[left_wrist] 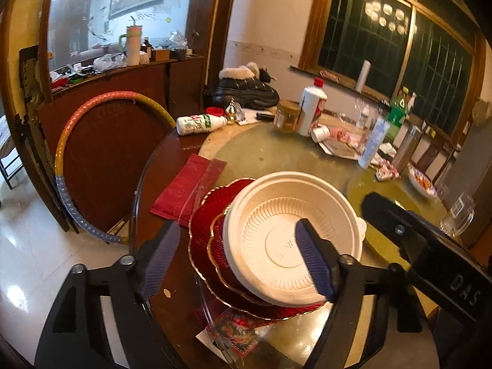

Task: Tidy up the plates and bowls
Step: 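Withdraw both tools upward from the stacked bowls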

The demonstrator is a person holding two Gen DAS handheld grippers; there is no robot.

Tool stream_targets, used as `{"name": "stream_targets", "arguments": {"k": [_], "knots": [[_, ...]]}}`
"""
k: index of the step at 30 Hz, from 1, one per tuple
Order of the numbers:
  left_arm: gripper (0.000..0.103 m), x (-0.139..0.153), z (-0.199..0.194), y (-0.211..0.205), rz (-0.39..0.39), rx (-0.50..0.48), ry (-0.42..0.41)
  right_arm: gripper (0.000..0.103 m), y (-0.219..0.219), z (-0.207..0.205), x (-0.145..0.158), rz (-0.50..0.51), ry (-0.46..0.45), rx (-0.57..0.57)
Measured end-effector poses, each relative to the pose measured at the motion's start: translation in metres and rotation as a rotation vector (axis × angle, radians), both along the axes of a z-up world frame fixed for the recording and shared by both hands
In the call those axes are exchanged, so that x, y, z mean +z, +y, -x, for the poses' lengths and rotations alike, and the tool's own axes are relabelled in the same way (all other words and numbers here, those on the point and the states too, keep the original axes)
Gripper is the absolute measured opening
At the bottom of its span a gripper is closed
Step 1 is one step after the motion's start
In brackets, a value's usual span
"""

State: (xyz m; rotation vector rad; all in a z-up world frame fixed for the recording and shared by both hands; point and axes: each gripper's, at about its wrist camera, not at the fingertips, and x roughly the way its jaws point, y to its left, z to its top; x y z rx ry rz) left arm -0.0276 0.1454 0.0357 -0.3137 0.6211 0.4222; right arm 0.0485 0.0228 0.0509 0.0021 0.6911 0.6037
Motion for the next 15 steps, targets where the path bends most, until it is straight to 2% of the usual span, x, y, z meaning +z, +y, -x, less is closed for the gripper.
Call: {"name": "stream_targets", "arguments": {"k": [2,3,5,6,9,15], "knots": [[0.084,0.001,0.007,-0.003,-0.036,0.009,0.001,0.095,-0.003,0.011,0.005,0.048,-0.069,0.044],[0.085,0.001,0.011,-0.008,-0.080,0.007,0.014,0.101,-0.004,0.016,0.006,0.076,-0.093,0.076],[0.090,-0.003,0.014,-0.017,-0.142,-0.025,0.046,0.103,-0.009,0.024,0.005,0.114,-0.113,0.140],[0.092,-0.006,0.016,-0.021,-0.150,-0.042,0.064,0.103,-0.013,0.029,0.004,0.149,-0.118,0.178],[0.093,-0.011,0.020,-0.024,-0.118,-0.067,0.086,0.103,-0.027,0.040,-0.001,0.213,-0.139,0.224],[0.093,-0.016,0.020,-0.024,-0.034,-0.085,0.097,0.103,-0.056,0.054,-0.005,0.242,-0.162,0.243]]}}
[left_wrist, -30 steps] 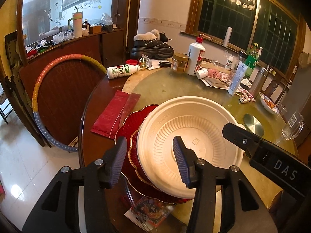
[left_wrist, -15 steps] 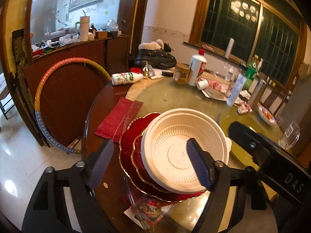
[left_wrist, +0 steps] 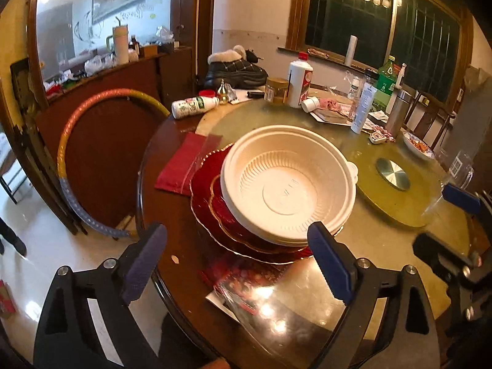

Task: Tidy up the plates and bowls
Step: 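Withdraw both tools upward from the stacked bowls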

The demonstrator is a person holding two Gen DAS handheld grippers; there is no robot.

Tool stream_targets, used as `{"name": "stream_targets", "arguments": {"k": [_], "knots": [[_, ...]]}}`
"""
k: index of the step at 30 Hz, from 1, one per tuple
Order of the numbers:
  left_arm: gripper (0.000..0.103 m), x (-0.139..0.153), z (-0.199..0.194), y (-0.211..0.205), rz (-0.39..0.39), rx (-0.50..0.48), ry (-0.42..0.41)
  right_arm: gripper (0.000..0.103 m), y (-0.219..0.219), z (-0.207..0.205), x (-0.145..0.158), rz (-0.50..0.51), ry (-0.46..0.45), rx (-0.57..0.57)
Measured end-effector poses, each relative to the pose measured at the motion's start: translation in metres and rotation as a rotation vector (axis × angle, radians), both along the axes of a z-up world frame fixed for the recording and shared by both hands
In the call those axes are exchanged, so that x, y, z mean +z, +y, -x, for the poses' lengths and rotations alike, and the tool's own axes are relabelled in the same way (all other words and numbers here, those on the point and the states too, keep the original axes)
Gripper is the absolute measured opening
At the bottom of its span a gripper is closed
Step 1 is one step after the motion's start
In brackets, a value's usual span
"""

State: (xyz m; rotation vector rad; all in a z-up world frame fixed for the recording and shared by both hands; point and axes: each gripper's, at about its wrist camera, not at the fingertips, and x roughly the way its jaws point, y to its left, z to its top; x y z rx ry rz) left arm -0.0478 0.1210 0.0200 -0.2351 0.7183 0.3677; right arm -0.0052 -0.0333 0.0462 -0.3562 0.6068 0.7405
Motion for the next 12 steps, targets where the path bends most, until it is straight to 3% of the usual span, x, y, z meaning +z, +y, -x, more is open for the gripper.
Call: {"name": "stream_targets", "arguments": {"k": [2,3,12], "knots": [[0.096,-0.002,-0.002,-0.001,0.030,-0.016,0.004,0.103,-0.006,0.005,0.002,-0.001,-0.012,0.016],[0.103,-0.003,-0.001,-0.002,0.038,-0.022,0.004,0.103,-0.008,0.006,0.003,-0.002,-0.017,0.022],[0.103,-0.004,-0.012,-0.015,-0.018,-0.032,0.028,0.103,-0.006,0.012,0.000,0.016,-0.019,0.062]]}}
